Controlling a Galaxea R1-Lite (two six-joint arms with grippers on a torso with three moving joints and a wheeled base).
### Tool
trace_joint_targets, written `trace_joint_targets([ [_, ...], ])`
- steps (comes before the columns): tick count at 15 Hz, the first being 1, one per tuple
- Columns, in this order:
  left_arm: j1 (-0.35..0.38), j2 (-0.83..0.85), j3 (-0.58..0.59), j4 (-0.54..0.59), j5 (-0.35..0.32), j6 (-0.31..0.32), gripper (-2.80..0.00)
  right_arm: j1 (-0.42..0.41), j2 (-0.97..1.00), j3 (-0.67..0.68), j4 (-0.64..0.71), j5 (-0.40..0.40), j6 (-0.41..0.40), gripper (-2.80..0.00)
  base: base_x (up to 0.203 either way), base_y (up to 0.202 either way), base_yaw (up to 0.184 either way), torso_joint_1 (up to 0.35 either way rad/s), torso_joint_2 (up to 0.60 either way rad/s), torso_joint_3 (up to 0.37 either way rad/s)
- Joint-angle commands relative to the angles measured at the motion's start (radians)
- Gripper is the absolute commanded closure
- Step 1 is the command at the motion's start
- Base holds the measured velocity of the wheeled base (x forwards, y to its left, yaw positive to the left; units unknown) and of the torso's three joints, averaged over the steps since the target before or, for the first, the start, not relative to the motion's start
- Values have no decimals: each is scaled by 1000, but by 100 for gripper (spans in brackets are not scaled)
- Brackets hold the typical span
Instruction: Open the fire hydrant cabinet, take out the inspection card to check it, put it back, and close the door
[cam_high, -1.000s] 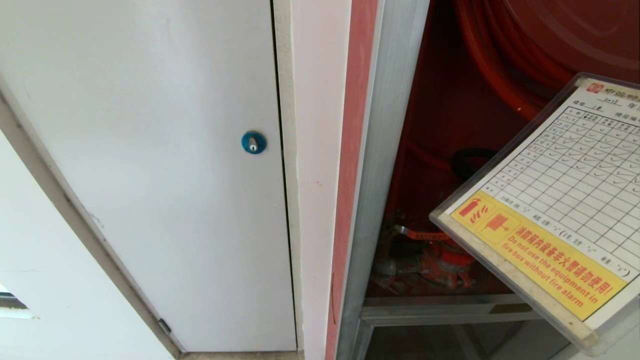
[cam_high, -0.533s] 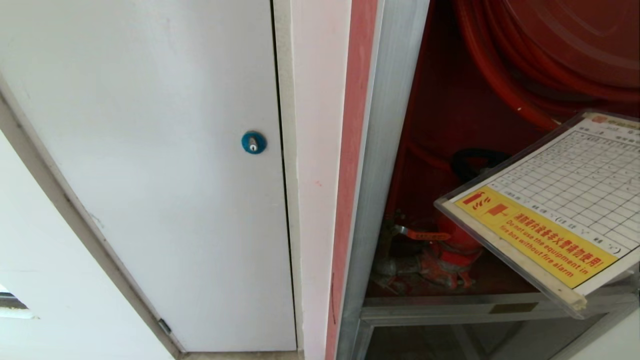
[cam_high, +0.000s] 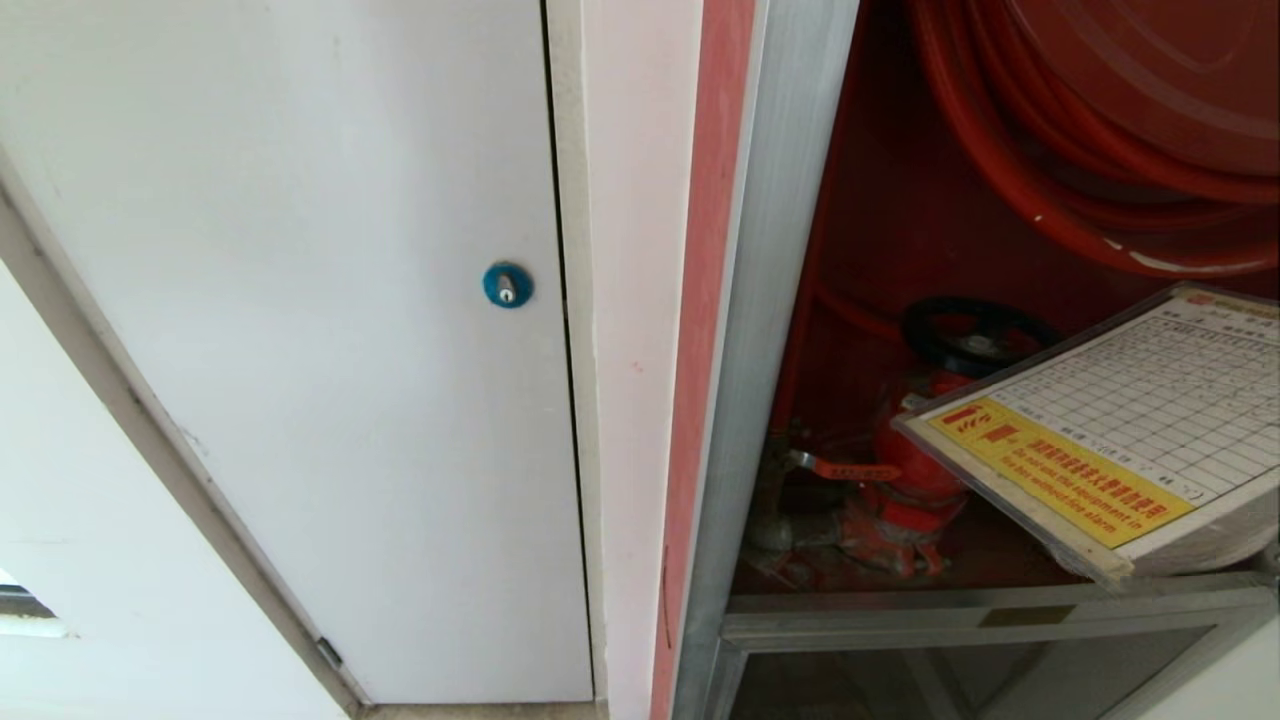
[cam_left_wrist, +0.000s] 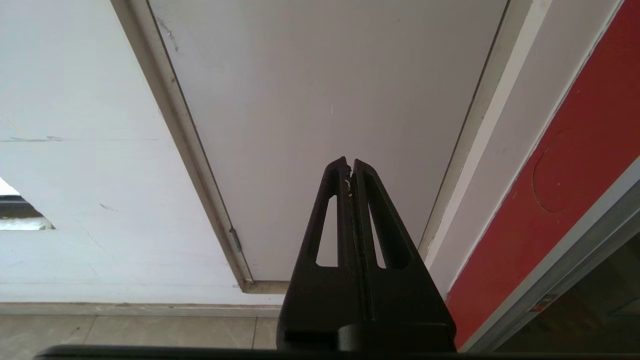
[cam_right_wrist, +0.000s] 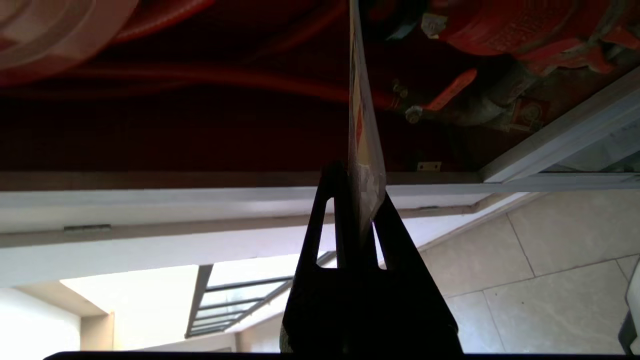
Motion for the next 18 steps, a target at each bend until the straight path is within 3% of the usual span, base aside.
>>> trace_joint_targets([
  [1, 0, 1, 2, 0, 0, -1, 0, -21, 61, 14, -48, 11, 43, 0, 0, 0, 0, 0, 0, 0],
  [3, 0, 1, 1, 0, 0, -1, 0, -56, 95, 40, -158, 78, 83, 0, 0, 0, 0, 0, 0, 0],
  [7, 0, 1, 2, 0, 0, -1, 0, -83, 207, 41, -224, 159, 135, 0, 0, 0, 0, 0, 0, 0],
  [11, 0, 1, 2, 0, 0, -1, 0, -189, 308, 72, -310, 323, 167, 0, 0, 0, 0, 0, 0, 0],
  [18, 0, 1, 2, 0, 0, -1, 0, -254, 407, 134, -457, 357, 165, 0, 0, 0, 0, 0, 0, 0],
])
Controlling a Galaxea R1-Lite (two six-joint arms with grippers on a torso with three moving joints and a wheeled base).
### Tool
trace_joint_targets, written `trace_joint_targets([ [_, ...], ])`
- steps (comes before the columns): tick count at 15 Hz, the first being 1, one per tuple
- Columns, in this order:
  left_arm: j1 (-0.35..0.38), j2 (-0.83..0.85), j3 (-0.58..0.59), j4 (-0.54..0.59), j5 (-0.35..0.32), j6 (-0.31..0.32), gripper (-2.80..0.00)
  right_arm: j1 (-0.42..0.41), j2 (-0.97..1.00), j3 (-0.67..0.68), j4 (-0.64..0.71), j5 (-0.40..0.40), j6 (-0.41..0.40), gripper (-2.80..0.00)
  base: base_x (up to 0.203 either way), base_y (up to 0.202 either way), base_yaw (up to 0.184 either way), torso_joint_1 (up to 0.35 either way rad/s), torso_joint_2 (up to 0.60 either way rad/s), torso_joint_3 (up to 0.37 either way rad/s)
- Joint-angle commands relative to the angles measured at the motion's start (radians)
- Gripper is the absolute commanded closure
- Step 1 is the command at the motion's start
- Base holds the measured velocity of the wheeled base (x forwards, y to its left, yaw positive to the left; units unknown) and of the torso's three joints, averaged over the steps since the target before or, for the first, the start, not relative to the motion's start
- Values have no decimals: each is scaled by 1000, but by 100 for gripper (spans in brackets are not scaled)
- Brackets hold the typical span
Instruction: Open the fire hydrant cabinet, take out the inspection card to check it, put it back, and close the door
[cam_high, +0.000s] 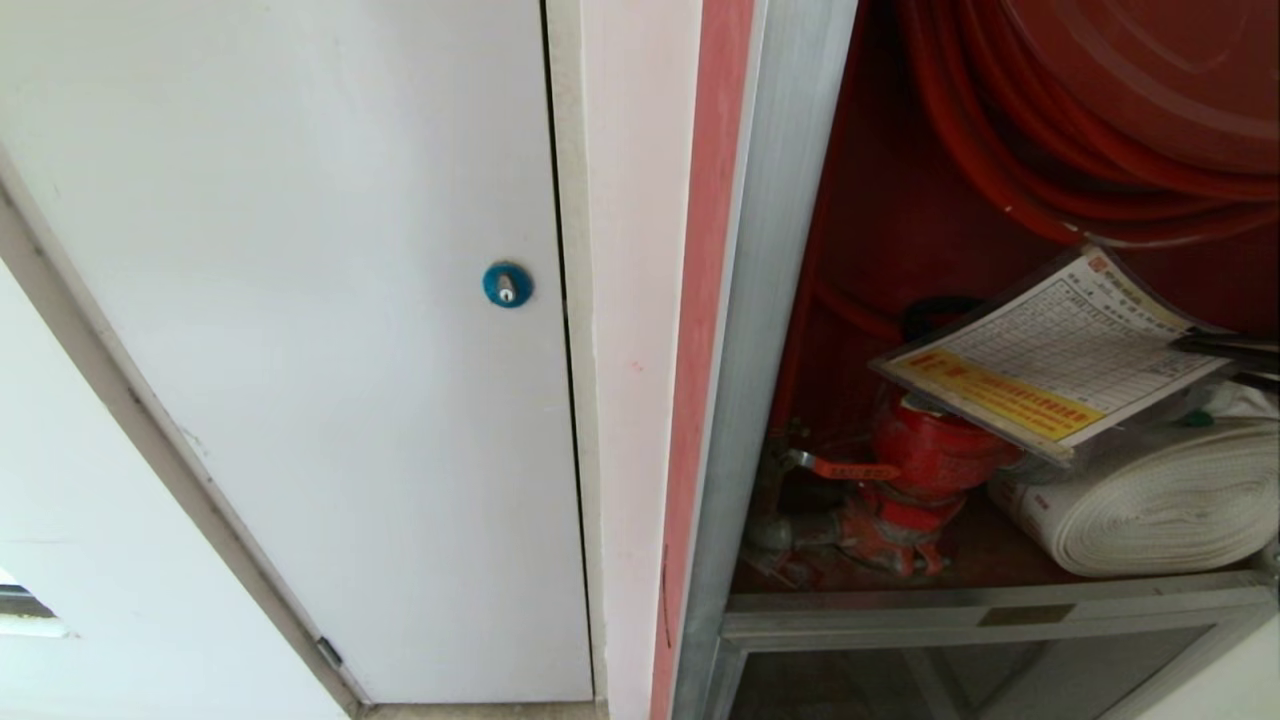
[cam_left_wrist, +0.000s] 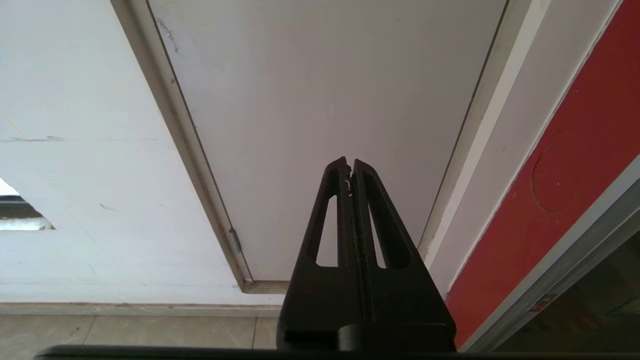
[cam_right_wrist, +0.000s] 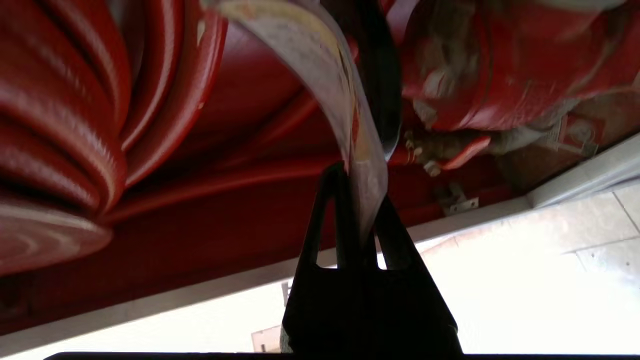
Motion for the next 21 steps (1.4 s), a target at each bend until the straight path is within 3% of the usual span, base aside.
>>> trace_joint_targets([
  [1, 0, 1, 2, 0, 0, 0, 0, -3, 50, 11, -34, 14, 8, 0, 0, 0, 0, 0, 0, 0],
  [6, 0, 1, 2, 0, 0, 0, 0, 9, 109, 15, -87, 33, 8, 0, 0, 0, 0, 0, 0, 0],
  [15, 0, 1, 2, 0, 0, 0, 0, 24, -94, 111, -80, 70, 51, 0, 0, 0, 0, 0, 0, 0],
  [21, 0, 1, 0, 0, 0, 0, 0, 16, -265, 68, 80, 75, 53, 0, 0, 0, 0, 0, 0, 0],
])
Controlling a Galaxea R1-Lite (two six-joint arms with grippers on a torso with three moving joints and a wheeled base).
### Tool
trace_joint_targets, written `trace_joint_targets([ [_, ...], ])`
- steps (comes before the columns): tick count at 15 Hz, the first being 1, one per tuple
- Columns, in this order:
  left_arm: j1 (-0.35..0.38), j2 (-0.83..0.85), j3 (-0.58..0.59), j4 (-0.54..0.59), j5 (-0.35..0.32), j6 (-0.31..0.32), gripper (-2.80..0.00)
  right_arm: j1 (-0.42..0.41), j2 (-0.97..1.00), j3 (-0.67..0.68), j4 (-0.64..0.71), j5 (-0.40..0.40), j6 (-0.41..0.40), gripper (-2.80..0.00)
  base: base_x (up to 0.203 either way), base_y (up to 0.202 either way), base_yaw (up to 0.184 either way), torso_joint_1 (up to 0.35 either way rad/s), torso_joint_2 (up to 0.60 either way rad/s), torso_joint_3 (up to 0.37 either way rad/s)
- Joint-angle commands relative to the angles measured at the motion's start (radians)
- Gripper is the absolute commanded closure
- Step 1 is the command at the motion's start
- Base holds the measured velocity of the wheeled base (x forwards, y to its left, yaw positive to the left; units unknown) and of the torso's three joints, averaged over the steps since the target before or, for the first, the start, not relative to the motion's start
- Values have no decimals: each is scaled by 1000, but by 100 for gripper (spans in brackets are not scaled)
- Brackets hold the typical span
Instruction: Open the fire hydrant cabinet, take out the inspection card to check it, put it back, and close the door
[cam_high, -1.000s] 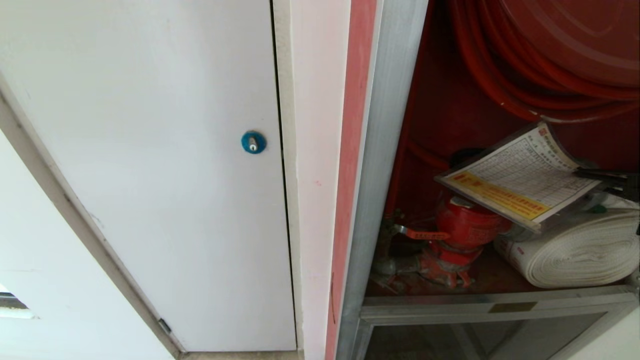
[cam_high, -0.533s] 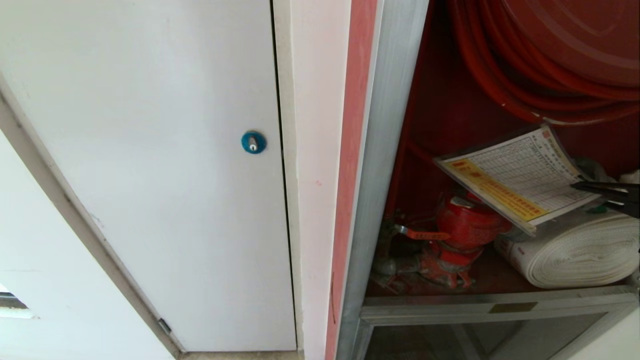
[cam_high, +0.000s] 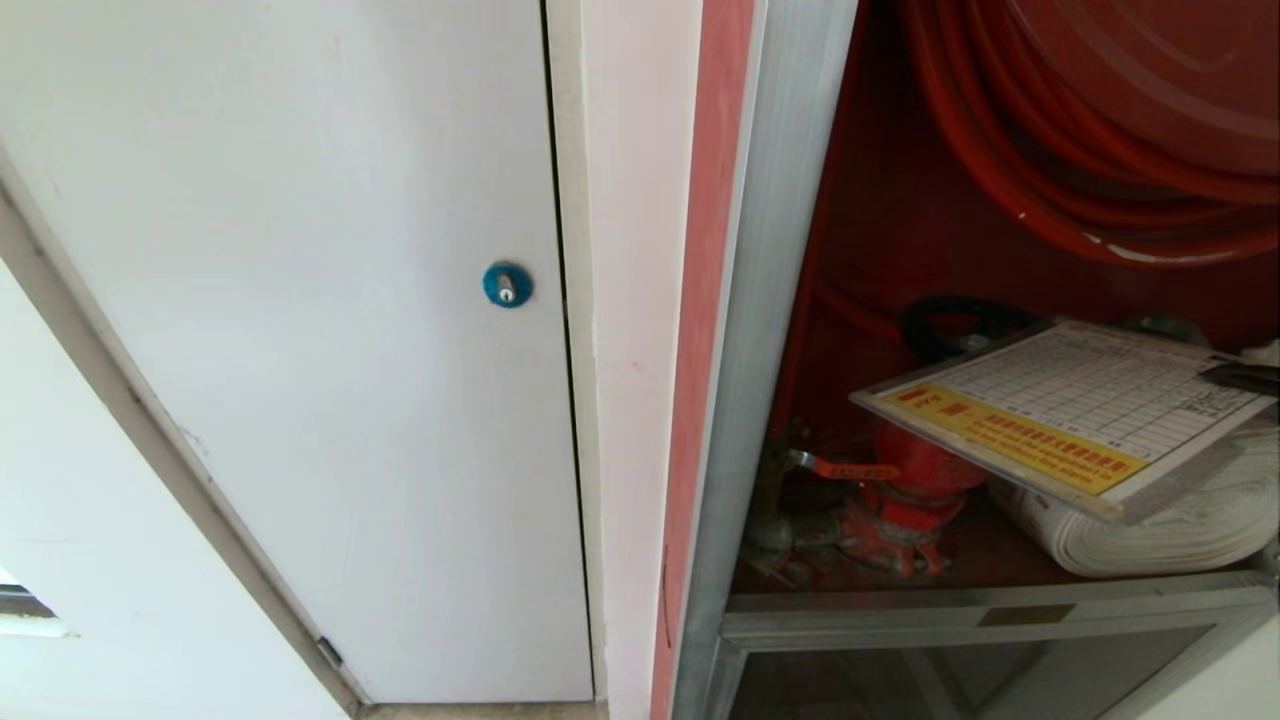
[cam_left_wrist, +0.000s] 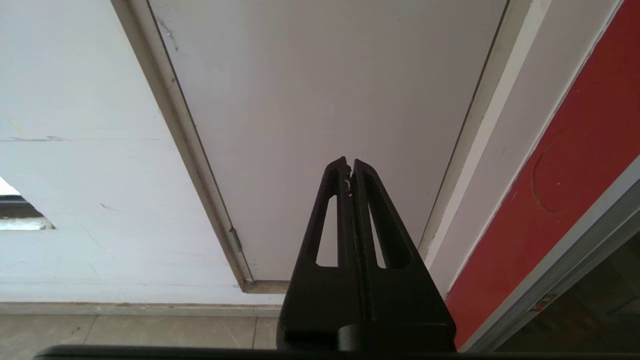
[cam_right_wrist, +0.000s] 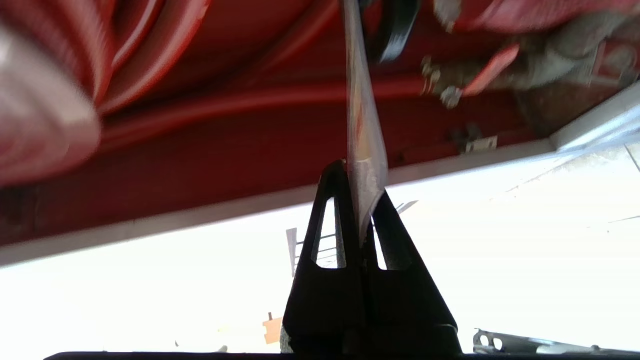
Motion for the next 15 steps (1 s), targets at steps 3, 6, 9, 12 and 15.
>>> trace_joint_targets([
  [3, 0, 1, 1, 0, 0, 0, 0, -16, -46, -61, 50, 3, 7, 0, 0, 0, 0, 0, 0, 0],
  [6, 0, 1, 2, 0, 0, 0, 0, -16, 31, -68, 40, 2, 5, 0, 0, 0, 0, 0, 0, 0],
  [9, 0, 1, 0, 0, 0, 0, 0, -16, 126, -71, -23, 1, 4, 0, 0, 0, 0, 0, 0, 0],
  [12, 0, 1, 2, 0, 0, 0, 0, -16, 195, -74, -93, 0, 4, 0, 0, 0, 0, 0, 0, 0],
  [15, 0, 0, 1, 0, 0, 0, 0, -15, 246, -73, -151, 3, 6, 0, 0, 0, 0, 0, 0, 0],
])
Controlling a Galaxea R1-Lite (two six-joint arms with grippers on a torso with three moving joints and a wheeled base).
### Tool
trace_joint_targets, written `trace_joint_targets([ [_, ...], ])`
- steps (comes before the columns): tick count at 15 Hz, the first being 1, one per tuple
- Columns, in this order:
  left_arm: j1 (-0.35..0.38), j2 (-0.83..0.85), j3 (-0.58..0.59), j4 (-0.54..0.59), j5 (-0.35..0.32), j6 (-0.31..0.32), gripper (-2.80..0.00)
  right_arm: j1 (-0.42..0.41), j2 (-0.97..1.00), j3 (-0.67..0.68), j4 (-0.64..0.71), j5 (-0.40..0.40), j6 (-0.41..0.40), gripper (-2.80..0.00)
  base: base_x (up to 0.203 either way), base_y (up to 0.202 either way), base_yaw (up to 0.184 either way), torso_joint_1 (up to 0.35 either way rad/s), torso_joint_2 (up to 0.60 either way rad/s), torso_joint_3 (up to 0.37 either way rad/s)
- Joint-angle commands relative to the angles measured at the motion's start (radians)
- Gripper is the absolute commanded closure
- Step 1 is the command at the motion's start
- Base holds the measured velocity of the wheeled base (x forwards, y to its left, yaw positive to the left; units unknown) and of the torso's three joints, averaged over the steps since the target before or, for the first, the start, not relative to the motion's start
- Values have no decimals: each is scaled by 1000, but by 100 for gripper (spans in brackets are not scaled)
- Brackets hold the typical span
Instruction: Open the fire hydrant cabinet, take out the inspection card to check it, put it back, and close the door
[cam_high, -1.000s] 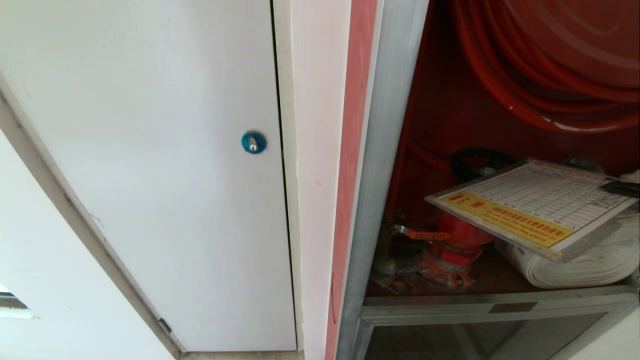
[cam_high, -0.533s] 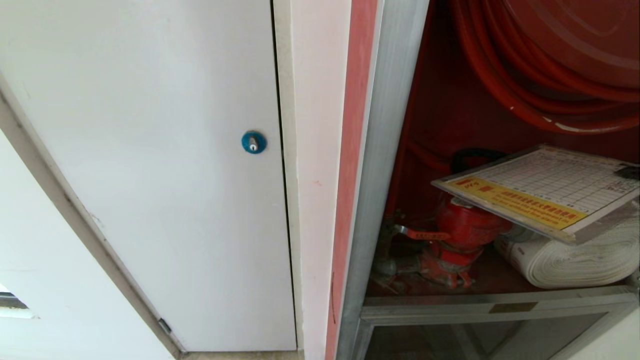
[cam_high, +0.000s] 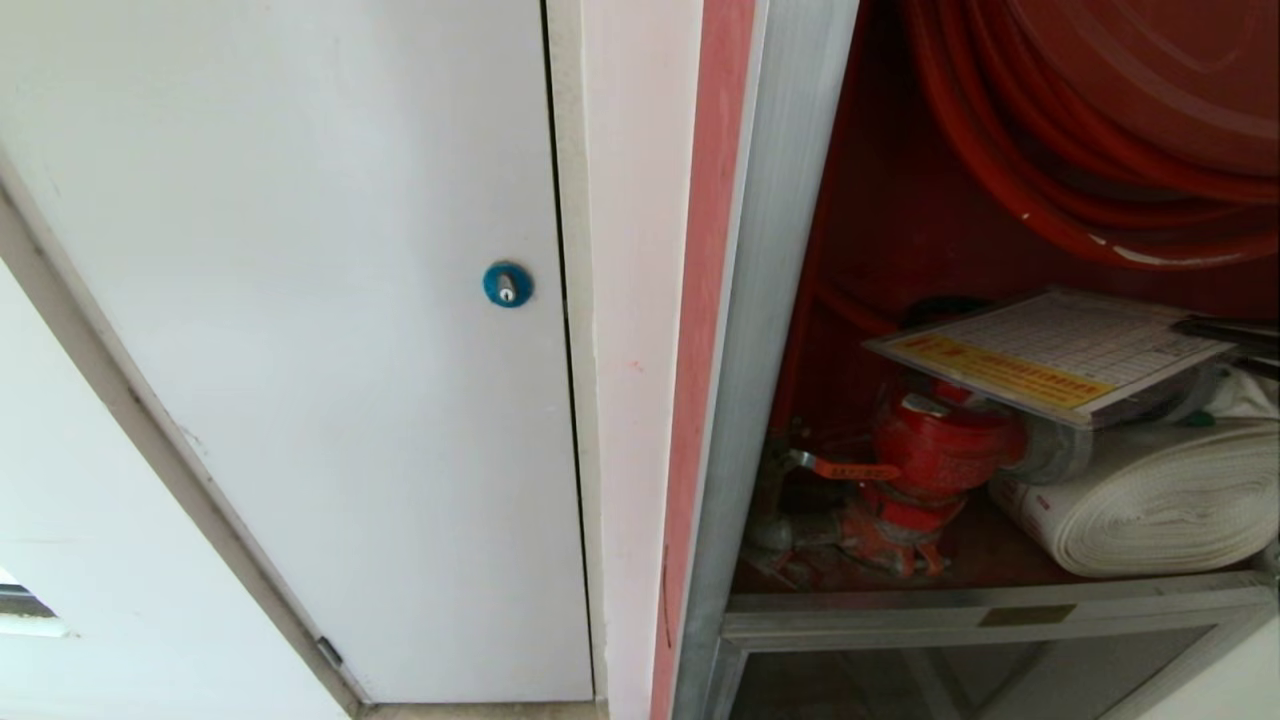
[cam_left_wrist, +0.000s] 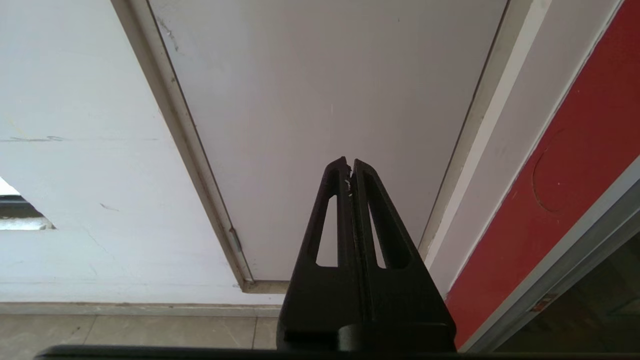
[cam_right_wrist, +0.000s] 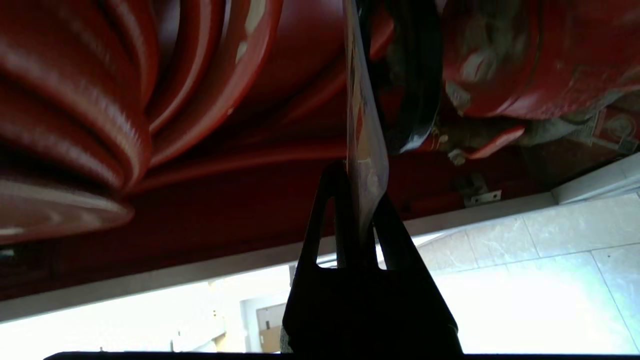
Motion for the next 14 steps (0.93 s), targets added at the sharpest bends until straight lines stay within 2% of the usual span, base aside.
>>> trace_joint_targets([
  [1, 0, 1, 2, 0, 0, 0, 0, 0, 65, 0, -21, 7, 7, 0, 0, 0, 0, 0, 0, 0],
  [8, 0, 1, 2, 0, 0, 0, 0, 6, 149, -4, -109, 8, 6, 0, 0, 0, 0, 0, 0, 0],
  [14, 0, 1, 2, 0, 0, 0, 0, 70, 179, -3, -111, -2, -16, 0, 0, 0, 0, 0, 0, 0],
])
